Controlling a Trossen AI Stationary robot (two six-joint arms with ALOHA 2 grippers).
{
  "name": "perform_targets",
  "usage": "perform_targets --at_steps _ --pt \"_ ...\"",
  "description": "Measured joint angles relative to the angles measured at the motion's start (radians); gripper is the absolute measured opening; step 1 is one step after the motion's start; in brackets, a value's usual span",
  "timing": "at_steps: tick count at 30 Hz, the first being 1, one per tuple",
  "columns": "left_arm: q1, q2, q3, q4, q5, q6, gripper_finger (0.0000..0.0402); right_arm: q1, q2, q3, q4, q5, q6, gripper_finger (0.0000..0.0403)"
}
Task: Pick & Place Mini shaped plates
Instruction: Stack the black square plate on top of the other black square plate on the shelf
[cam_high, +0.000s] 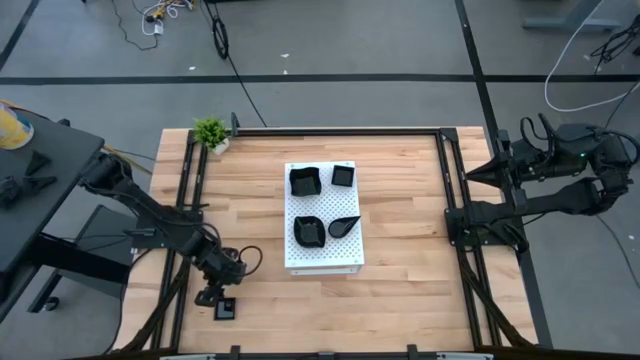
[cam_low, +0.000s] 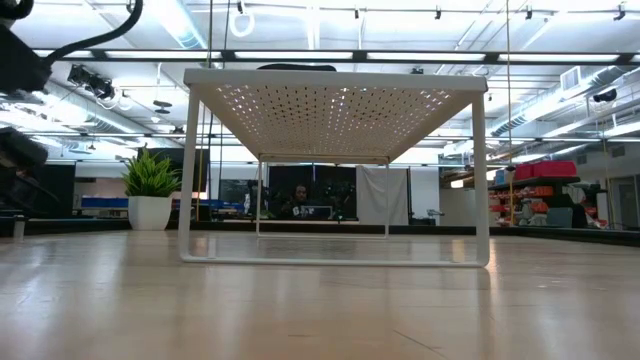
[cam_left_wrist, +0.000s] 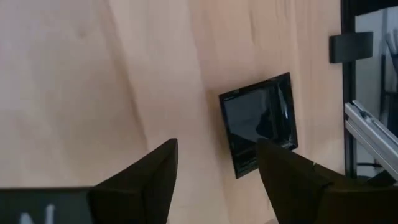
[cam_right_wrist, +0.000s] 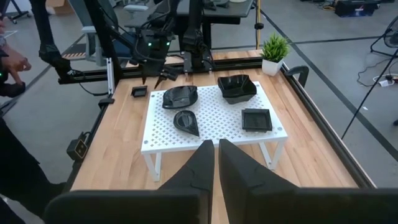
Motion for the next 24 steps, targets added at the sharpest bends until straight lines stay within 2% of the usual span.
perform_targets --at_steps 6,12,24 --pt "-0.017 0.055 0.000 0.082 0.064 -0.055 0.0221 0.000 0.000 0.000 0.000 0.000 0.000 0.0029" --pt "-0.042 0.100 0.000 0.141 0.054 -0.091 0.0221 0.000 0.000 0.000 0.000 0.000 0.000 0.0029" --pt "-0.078 0.174 0.002 0.150 0.053 -0.150 0.0220 0.000 0.000 0.000 0.000 0.000 0.000 0.0029"
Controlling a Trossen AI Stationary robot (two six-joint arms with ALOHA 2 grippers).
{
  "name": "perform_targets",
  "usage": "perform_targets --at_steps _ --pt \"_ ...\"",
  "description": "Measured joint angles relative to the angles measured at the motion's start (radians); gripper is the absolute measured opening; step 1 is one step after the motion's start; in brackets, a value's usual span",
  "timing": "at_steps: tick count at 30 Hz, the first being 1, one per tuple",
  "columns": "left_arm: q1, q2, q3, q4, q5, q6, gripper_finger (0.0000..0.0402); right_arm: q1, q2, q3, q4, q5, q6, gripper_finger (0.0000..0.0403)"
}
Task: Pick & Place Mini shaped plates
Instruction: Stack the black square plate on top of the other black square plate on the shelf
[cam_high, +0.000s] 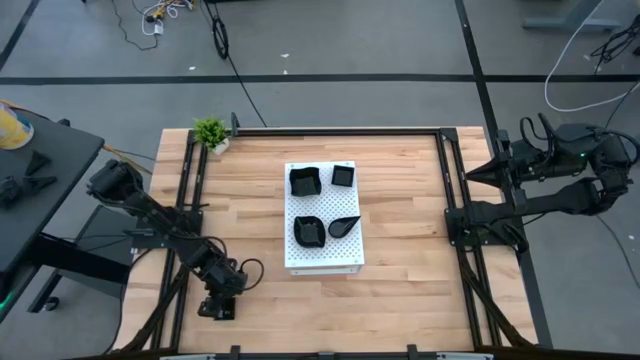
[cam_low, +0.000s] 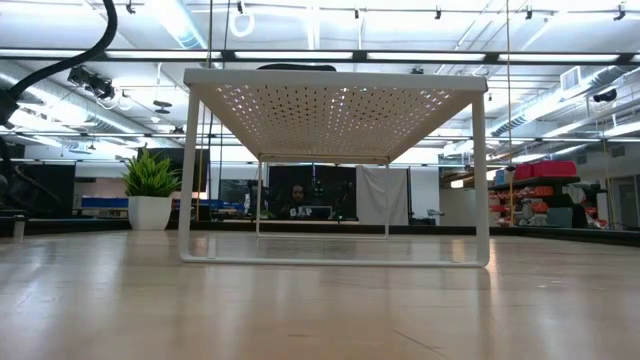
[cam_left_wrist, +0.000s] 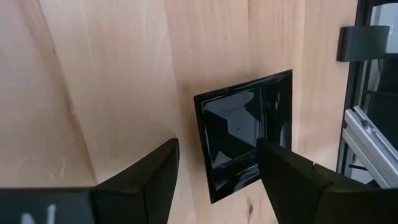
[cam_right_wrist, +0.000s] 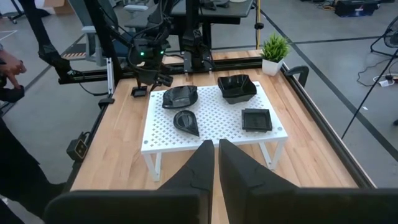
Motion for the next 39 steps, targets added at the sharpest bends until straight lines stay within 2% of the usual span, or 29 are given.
perform_targets --at_steps 5,19,39 --pt "0.000 0.000 0.000 -0.001 0.002 0.000 0.0207 0.000 0.000 0.000 0.000 0.000 0.000 0.0029" --pt "0.000 0.003 -0.002 0.003 0.032 -0.001 0.0091 0.000 0.000 0.000 0.000 0.000 0.000 0.0029" --pt "0.000 0.002 -0.002 0.002 0.079 -0.001 0.0015 0.000 0.000 0.000 0.000 0.000 0.000 0.0029"
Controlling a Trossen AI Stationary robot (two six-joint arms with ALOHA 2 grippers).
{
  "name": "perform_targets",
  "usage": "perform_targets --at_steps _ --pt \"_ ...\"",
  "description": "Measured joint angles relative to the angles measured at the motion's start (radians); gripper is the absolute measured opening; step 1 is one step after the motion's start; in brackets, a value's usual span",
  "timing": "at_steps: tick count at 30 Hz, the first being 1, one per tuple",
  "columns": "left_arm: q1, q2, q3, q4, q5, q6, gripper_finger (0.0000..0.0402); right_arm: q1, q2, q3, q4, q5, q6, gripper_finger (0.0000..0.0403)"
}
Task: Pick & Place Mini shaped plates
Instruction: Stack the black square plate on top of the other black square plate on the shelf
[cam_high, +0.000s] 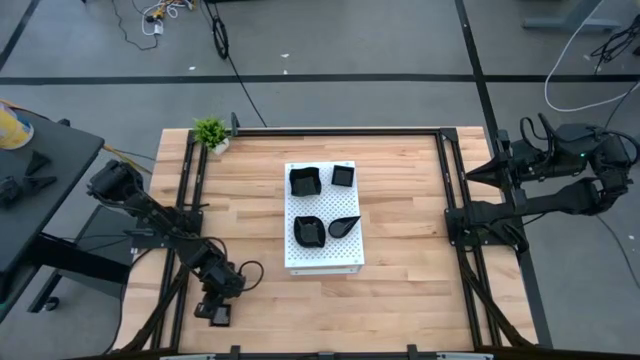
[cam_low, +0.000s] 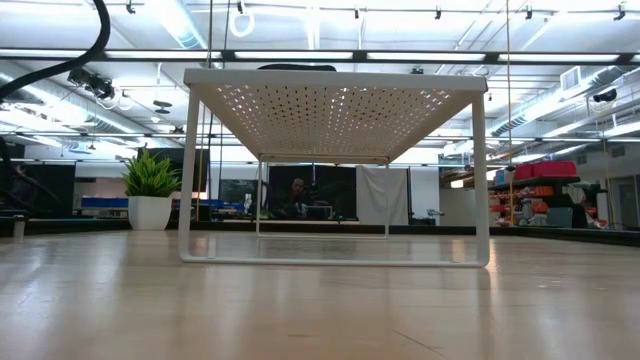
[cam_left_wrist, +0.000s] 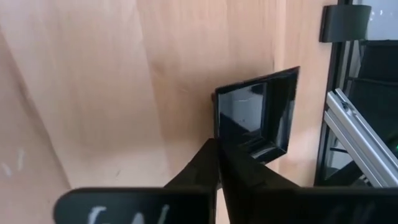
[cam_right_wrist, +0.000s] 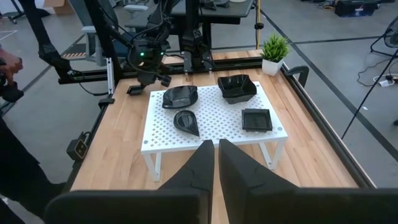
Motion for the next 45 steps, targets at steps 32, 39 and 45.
perform_targets --at_steps 32,39,45 --pt "0.037 -0.002 0.074 -0.068 0.201 0.006 0.0002 0.000 0.000 0.000 0.000 0.000 0.000 0.0029" --pt "0.074 -0.002 0.152 -0.296 0.200 0.133 0.0001 0.000 0.000 0.000 0.000 0.000 0.000 0.0029" --pt "0.124 -0.002 0.227 -0.476 0.198 0.251 0.0001 0.000 0.000 0.000 0.000 0.000 0.000 0.0029"
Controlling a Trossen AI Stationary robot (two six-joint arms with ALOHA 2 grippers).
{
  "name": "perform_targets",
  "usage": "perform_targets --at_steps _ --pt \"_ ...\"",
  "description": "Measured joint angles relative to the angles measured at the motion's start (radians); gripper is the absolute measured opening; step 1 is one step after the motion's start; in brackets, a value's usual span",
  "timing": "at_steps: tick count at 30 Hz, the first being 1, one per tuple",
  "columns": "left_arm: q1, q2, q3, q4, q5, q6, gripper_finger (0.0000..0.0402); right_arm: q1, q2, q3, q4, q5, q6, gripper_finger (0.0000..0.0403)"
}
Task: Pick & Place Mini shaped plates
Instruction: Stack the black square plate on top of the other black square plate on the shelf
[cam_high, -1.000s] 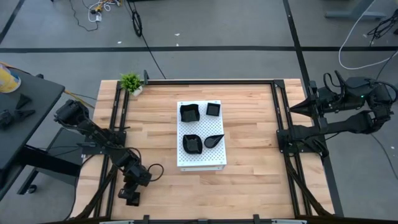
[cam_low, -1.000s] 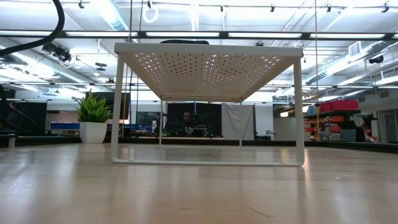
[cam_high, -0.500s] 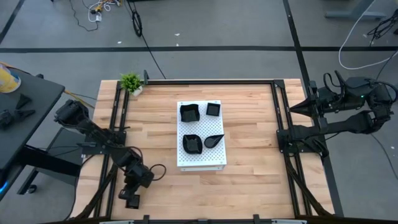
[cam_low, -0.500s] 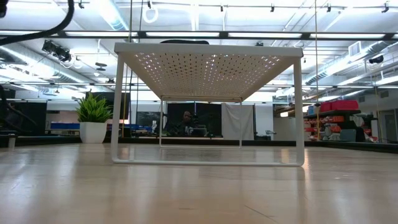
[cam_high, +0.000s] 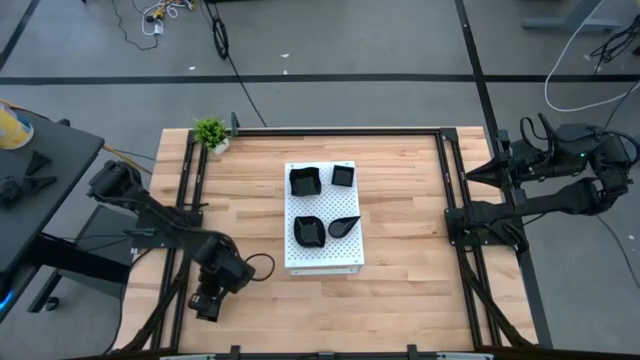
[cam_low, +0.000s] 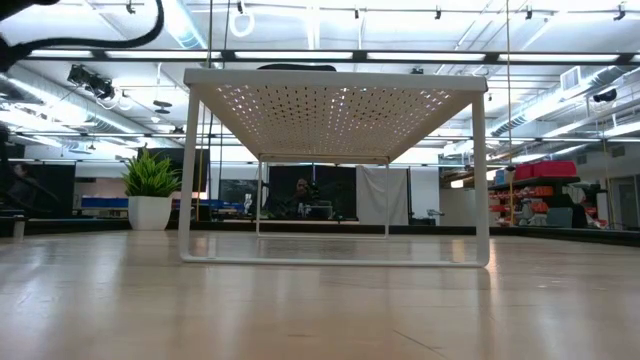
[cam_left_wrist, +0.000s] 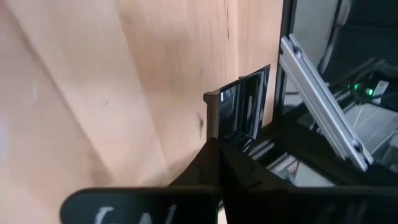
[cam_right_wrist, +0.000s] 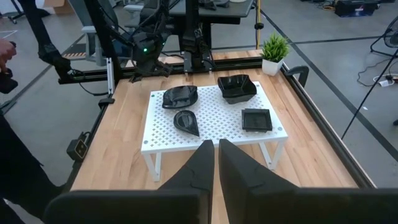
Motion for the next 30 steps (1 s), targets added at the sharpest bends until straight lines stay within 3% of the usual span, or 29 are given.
perform_targets --at_steps 11,25,30 --pt "0.136 -0.029 0.114 -0.295 -0.072 0.220 0.0000 0.000 0.000 0.000 0.000 0.000 0.000 0.0029" --pt "0.374 -0.180 0.118 -0.355 -0.223 0.199 0.0000 0.000 0.000 0.000 0.000 0.000 0.000 0.0029" --pt "0.478 -0.210 0.172 -0.430 -0.294 0.230 0.0000 0.000 0.000 0.000 0.000 0.000 0.000 0.0029"
